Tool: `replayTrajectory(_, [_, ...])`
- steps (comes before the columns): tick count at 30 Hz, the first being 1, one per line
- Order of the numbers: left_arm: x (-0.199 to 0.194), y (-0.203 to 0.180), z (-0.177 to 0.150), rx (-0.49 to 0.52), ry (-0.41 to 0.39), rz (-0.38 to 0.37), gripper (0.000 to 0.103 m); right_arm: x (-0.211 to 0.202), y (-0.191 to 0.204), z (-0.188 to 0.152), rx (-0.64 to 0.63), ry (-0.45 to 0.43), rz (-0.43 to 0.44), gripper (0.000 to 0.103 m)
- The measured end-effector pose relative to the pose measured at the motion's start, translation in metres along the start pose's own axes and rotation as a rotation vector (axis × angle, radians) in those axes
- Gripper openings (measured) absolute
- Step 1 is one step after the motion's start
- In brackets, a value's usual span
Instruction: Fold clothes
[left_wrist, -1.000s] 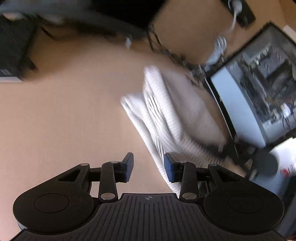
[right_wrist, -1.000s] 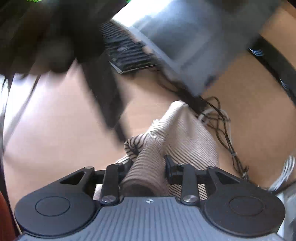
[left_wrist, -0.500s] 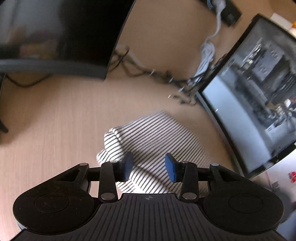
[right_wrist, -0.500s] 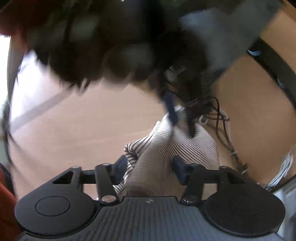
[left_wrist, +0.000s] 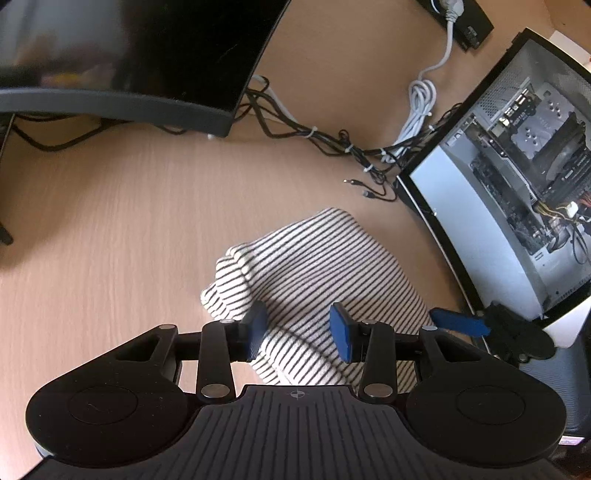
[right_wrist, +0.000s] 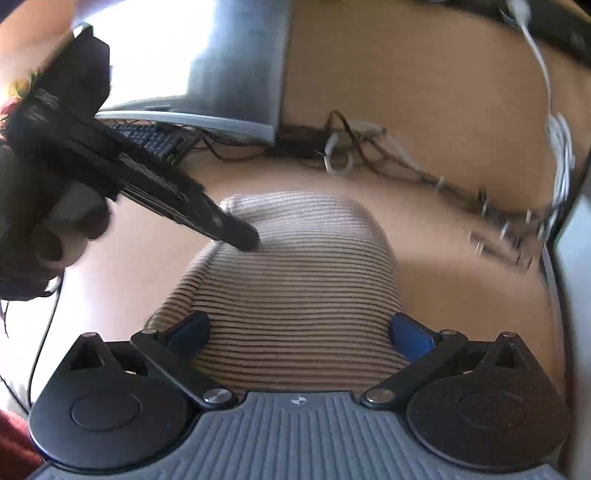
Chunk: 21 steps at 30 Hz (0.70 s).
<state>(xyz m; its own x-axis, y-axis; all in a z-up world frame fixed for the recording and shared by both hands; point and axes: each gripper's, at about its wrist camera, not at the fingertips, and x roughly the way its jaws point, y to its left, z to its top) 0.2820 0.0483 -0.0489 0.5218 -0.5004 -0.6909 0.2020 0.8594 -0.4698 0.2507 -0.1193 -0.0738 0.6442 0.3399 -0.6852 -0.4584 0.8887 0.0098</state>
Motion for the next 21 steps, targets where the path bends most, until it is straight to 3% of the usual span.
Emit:
replayTrajectory(2, [0.003,0.006,-0.003,-0.035,0.011,0.012,0.054,0.003,-0.004,-0.004,0.069,-0.014,0.001,0.103])
replayTrajectory(3, [0.006,0.011,-0.004,-0.065,0.018,0.020,0.074,0.003,-0.004,-0.003,0.081,-0.010,-0.003,0.103])
replayTrajectory(4, [0.008,0.016,-0.006,-0.095,0.024,0.027,0.080,0.004,-0.004,-0.003,0.090,-0.006,-0.008,0.103])
replayTrajectory(6, [0.012,0.027,-0.009,-0.160,0.031,0.011,0.077,0.007,-0.001,-0.004,0.093,-0.002,-0.015,0.103])
replayTrajectory(11, [0.006,0.022,-0.005,-0.094,0.008,0.008,0.073,0.003,-0.005,-0.001,0.093,0.017,0.016,0.103])
replayTrajectory(17, [-0.009,0.020,-0.001,-0.075,-0.031,0.061,0.071,-0.034,-0.036,0.003,0.239,-0.007,0.074,0.103])
replayTrajectory(21, [-0.025,0.013,-0.006,-0.099,-0.031,-0.001,0.072,-0.019,-0.054,-0.013,0.359,0.047,0.058,0.103])
